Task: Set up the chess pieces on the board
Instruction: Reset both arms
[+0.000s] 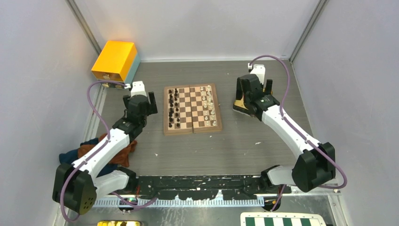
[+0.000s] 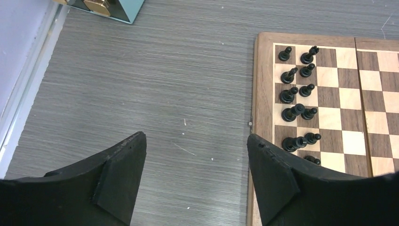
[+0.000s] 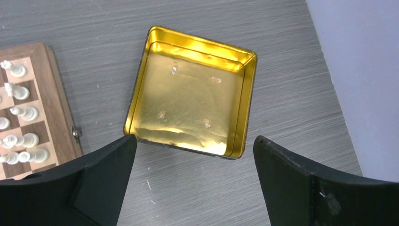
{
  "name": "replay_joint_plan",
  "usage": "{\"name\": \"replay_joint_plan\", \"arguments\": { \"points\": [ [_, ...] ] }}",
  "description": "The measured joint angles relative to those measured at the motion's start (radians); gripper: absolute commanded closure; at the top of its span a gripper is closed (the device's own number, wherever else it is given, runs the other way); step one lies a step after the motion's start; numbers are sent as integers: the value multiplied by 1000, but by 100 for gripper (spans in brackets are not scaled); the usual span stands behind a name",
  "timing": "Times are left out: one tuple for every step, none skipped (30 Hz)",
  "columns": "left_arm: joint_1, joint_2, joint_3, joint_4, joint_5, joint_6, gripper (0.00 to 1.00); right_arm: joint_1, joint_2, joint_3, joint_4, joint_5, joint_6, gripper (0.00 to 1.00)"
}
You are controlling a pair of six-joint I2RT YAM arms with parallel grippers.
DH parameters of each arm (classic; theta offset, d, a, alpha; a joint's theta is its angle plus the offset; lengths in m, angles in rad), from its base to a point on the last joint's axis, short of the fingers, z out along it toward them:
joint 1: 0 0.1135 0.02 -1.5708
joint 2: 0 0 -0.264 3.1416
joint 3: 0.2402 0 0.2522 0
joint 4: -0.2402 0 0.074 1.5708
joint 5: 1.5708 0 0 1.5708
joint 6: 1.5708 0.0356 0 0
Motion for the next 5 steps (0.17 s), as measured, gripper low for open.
{"name": "replay_joint_plan", "arguments": {
  "points": [
    [6,2,-6,15,8,7,18,-6,-11,-9,13,1,-5,0],
    [11,2,-8,23,13,10,4,-11,-21,-18,28,1,-7,0],
    [16,2,-10,30,18,13,1,-16,-30,-23,35,0,-9,0],
    [22,2,-11,39,23,19,0,-18,-40,-30,46,0,-11,0],
    [28,2,-13,47,28,25,0,-21,-46,-33,53,-1,-11,0]
  ]
}}
